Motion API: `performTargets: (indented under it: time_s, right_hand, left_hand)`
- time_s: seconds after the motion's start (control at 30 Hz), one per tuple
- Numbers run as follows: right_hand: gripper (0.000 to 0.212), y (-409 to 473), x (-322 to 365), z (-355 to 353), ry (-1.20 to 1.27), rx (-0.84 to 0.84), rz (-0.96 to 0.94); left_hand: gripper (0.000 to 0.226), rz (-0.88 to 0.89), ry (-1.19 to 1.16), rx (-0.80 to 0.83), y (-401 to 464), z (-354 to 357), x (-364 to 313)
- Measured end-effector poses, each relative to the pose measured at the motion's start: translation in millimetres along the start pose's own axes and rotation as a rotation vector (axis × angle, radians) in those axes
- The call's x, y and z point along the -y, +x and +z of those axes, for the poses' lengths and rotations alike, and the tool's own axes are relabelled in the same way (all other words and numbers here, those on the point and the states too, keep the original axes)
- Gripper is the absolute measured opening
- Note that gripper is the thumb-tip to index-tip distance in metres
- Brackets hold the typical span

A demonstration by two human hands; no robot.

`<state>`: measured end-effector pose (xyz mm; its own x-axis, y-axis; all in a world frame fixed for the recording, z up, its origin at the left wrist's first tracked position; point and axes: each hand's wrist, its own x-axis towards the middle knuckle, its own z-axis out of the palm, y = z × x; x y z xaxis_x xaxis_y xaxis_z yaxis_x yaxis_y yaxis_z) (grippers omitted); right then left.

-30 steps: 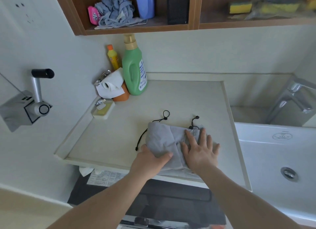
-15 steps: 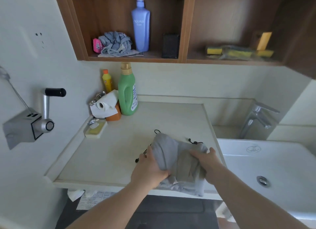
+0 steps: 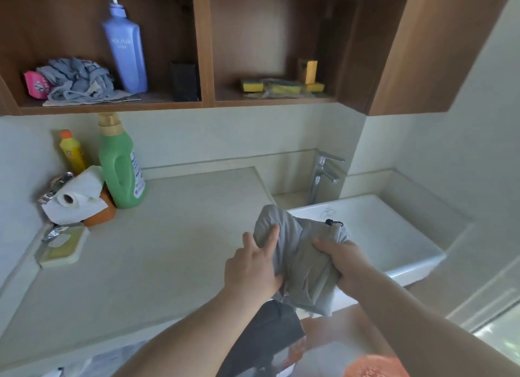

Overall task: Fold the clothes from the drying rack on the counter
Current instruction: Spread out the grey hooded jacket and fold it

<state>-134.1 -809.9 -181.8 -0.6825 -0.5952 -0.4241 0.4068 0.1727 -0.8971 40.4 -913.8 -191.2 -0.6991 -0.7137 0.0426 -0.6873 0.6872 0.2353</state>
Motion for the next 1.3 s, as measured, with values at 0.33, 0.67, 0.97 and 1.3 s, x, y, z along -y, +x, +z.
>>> performTargets:
  time_s: [0.33, 0.67, 0.97, 1.3]
  right_hand:
    - [0.029, 22.6, 21.6, -168.7, 0.118, -0.139, -0.073]
    - [0.03, 51.8, -18.8, -372.5, 0.128, -0.224, 0.091]
    - [0.028, 49.9, -128.6, -460.8, 0.0, -0.411, 0.293]
    - [0.04, 107.6, -307.3, -505.3, -0.312, -0.602, 0.484]
  left_hand:
    - [0.052, 0.002, -0.525, 0.082, 48.9, 45.0, -131.0]
    - [0.04, -0.05, -0.888, 0.451, 69.5, 150.3, -288.6]
    - [0.048, -0.16, -0.818, 0.777, 41.3, 267.5, -339.1]
    - [0.049, -0.183, -0.639, 0.886, 14.6, 485.0, -337.3]
